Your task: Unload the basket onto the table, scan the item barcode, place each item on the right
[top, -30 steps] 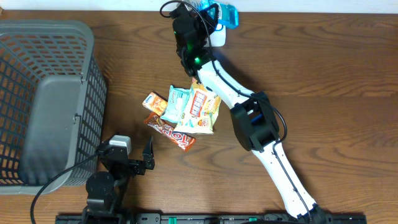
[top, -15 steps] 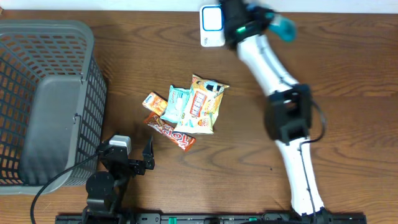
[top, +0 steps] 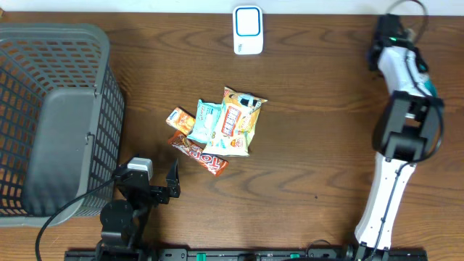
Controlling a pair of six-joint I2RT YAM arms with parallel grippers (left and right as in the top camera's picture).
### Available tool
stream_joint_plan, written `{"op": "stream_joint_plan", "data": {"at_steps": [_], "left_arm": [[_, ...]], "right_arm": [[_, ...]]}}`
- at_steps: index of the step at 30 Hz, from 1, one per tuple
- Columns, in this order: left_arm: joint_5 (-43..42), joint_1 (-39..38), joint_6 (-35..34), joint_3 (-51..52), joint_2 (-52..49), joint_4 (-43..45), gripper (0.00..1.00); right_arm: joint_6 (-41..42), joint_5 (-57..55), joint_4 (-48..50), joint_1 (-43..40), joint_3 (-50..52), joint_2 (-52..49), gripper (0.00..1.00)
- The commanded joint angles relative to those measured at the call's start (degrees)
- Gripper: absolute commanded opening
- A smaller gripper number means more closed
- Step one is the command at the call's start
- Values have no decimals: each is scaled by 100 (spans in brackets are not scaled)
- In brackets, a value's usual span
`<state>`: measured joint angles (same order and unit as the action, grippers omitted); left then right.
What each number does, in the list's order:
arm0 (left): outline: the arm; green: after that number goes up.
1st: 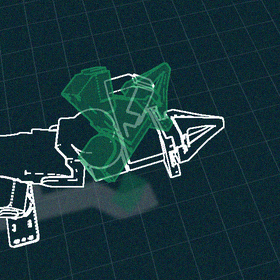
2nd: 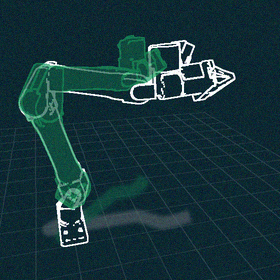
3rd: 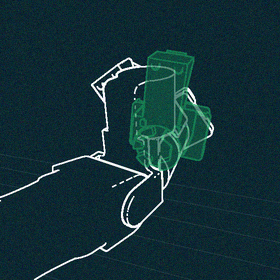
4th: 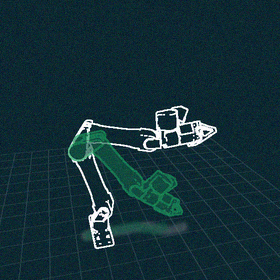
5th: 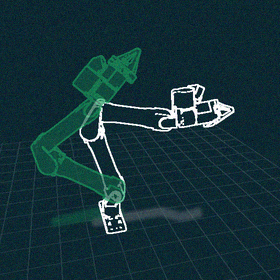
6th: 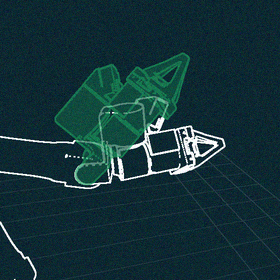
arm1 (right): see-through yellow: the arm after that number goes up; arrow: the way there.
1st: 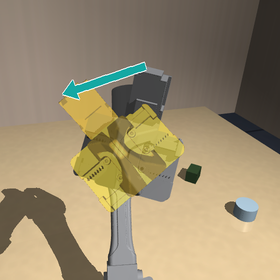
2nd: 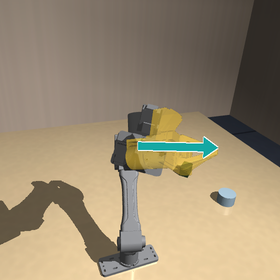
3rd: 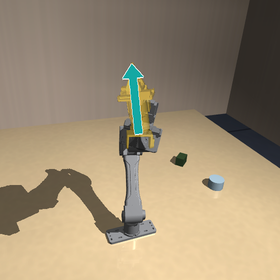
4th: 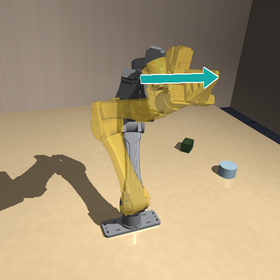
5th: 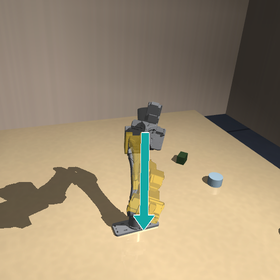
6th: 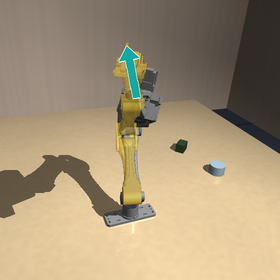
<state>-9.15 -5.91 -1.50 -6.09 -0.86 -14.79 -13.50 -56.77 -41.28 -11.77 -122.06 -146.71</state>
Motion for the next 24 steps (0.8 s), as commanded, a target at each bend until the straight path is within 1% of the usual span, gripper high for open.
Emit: {"op": "stream_joint_plan", "data": {"at_steps": [1,4,8,10,14,15,16,17,18,19,20,24], "left_arm": [[-72,-28,-9,127,26,-42,98],[-72,-28,-9,127,26,-44,98],[-72,-28,-9,127,26,-44,98],[-72,-28,-9,127,26,-44,98],[-72,-28,-9,127,26,-42,98],[-72,-28,-9,127,26,-42,98],[-72,-28,-9,127,26,-44,98],[-72,-28,-9,127,26,-44,98],[-72,-28,-9,127,26,-42,98],[-72,-28,-9,127,26,-44,98],[-72,-28,-9,127,26,-42,98],[-72,-28,-9,127,26,-42,98]], "right_arm": [[378,59,-2,-632,269,205,1],[780,111,-225,-1143,297,205,1],[999,223,-439,-1602,297,205,2],[1134,372,-544,-1803,297,208,9],[1139,800,-638,-1906,297,210,46],[1145,831,-638,-1904,297,210,50],[1239,835,-647,-1888,295,219,60],[1320,850,-658,-1873,295,240,68],[1421,933,-695,-1851,295,289,85],[1436,990,-704,-1838,295,328,95],[1436,1099,-721,-1825,295,409,99],[1534,1679,-782,-1814,295,1001,99]]}}
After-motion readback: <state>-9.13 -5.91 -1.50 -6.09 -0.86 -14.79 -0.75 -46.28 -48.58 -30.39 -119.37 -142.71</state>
